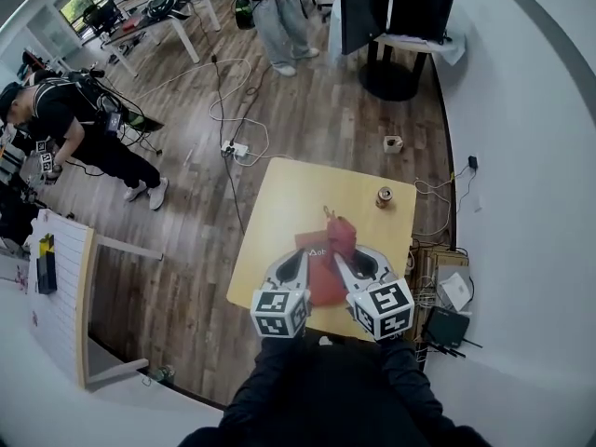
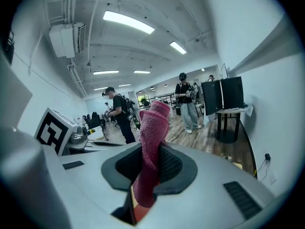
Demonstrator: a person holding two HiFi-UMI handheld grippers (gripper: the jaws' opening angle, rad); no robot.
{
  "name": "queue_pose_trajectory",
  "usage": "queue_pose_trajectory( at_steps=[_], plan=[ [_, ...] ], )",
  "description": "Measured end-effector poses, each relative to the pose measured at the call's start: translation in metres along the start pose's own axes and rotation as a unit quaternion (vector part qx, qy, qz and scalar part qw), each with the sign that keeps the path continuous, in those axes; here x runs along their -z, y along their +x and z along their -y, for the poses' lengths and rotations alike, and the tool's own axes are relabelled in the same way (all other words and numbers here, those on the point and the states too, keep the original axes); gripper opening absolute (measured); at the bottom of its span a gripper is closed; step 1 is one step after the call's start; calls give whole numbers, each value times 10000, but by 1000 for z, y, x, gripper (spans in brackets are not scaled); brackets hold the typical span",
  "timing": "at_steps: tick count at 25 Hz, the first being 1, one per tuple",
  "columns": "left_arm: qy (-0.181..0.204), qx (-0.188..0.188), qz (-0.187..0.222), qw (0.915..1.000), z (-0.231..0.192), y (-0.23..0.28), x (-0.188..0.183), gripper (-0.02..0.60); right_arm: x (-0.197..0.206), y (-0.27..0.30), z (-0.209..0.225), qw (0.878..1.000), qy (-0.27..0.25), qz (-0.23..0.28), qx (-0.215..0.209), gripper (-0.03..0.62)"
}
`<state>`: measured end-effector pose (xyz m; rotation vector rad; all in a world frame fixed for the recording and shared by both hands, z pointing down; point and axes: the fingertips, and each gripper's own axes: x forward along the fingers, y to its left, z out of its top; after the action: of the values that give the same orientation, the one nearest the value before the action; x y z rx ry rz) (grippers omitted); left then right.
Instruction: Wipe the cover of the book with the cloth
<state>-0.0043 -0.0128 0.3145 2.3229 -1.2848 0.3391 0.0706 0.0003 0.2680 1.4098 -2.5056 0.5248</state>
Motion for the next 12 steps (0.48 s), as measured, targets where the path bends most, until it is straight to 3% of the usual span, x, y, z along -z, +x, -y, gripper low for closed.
queue_pose_trajectory(
  at_steps=[6,12],
  plan=[
    [260,175,496,9983,14,-8,-44,34,-48,-17,-4,9977,-328,561,201,80],
    [351,257,769,9961,17,-17,-71,34,-71,-26,-11,9952,-452,814,314,80]
  ],
)
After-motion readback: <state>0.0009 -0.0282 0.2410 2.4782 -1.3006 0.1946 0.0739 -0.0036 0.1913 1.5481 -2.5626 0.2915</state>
